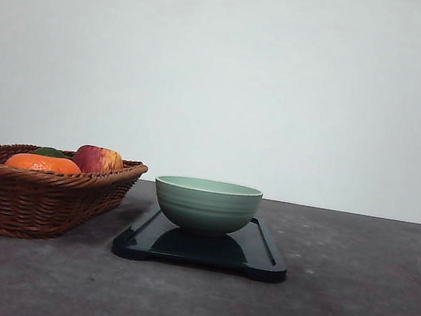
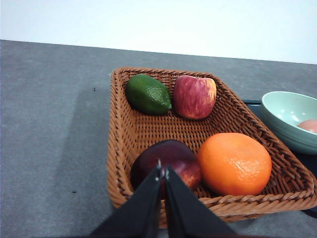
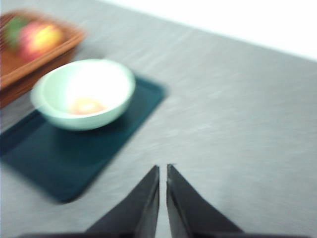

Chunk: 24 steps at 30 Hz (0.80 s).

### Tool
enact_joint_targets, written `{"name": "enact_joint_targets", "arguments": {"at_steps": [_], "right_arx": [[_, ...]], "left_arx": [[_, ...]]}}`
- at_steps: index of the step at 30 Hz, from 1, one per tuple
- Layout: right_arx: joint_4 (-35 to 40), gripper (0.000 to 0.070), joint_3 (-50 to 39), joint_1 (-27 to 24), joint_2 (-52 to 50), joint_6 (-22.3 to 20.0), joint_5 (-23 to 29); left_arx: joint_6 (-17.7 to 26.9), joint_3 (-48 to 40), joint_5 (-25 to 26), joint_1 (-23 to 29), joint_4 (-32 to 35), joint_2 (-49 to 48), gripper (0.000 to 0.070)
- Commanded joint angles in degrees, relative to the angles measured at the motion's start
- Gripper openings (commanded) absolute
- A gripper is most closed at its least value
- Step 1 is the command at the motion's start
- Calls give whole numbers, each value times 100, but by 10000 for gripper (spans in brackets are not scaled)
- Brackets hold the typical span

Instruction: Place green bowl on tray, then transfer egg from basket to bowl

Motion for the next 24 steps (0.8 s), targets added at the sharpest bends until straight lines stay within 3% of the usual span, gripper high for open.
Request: {"name": "enact_joint_targets", "arguments": {"at_steps": [1, 6, 11, 24], "right_arx": [[264, 17, -478, -211, -534, -68, 10], [358, 17, -1339, -791, -1923, -27, 7], [361, 17, -1810, -1053, -2745, 45, 7], [270, 17, -2074, -1091, -3064, 225, 69]], "left_arx": [[-12, -109, -7, 7, -37, -7, 0], [-12, -109, -9, 7, -37, -7, 0], [-13, -109, -9, 7, -37, -7, 0], [-13, -107, -9, 7, -39, -7, 0]]}}
